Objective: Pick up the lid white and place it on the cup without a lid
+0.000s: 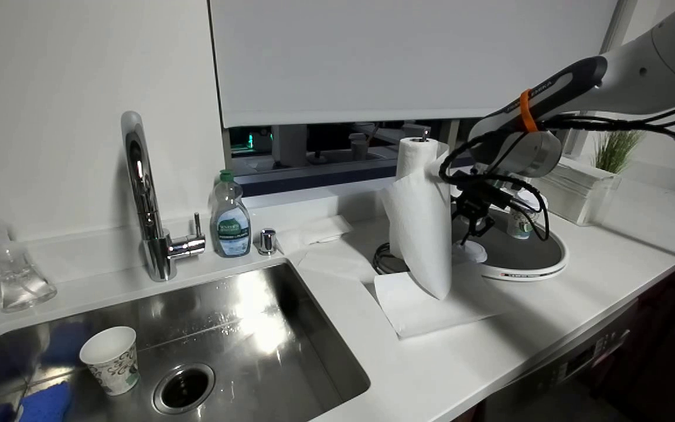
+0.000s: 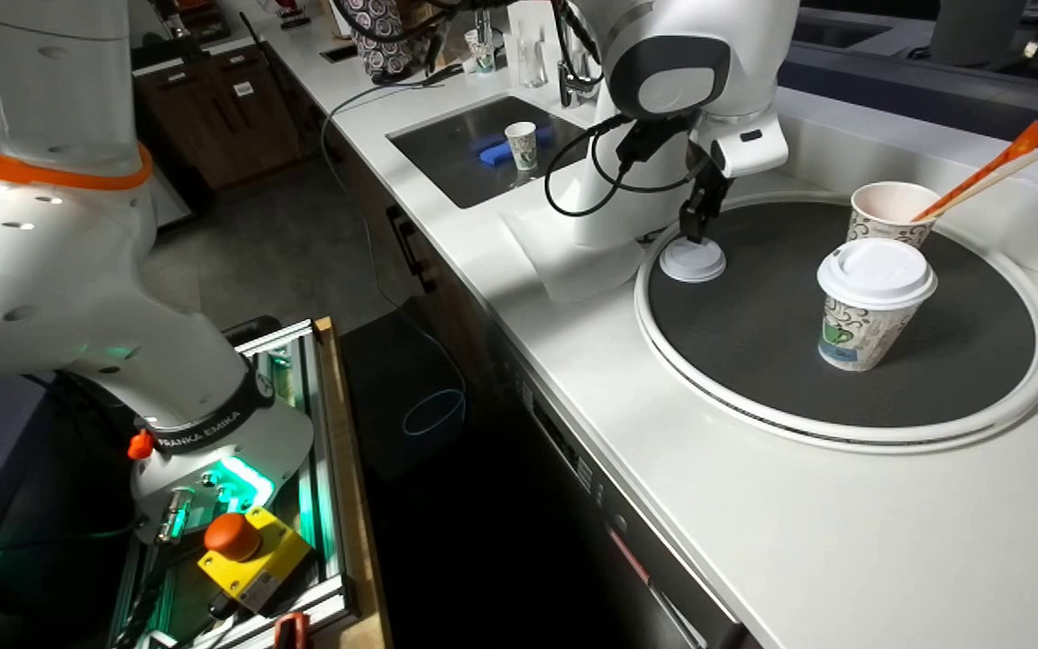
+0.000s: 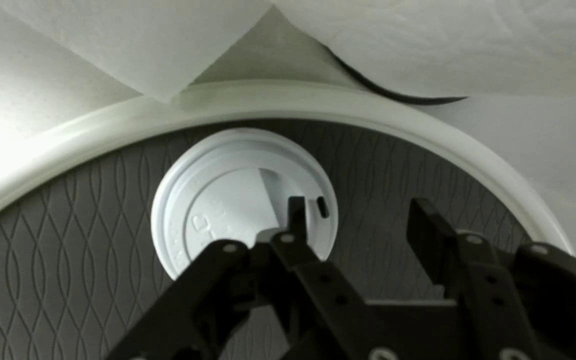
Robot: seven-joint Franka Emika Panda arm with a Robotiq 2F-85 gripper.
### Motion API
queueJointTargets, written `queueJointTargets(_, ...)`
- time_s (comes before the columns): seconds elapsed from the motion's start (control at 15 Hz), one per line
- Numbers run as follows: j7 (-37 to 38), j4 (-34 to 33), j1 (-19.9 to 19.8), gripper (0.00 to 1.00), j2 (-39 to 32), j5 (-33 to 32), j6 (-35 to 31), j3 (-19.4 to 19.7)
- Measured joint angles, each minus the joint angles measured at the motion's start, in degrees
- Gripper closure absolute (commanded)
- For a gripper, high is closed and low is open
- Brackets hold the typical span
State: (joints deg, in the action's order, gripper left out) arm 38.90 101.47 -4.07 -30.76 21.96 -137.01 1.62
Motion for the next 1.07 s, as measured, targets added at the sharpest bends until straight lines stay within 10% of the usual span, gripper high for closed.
queueJointTargets(0.73, 0.0, 0.52, 0.1, 0.58, -0.2, 0.0, 0.01, 0.1)
queueJointTargets(0.8, 0.0, 0.53, 0.1, 0.79, -0.3, 0.0, 0.01, 0.15)
queueJointTargets(1.07, 0.0, 0.54, 0.12, 0.98, -0.37, -0.01, 0.01, 0.22)
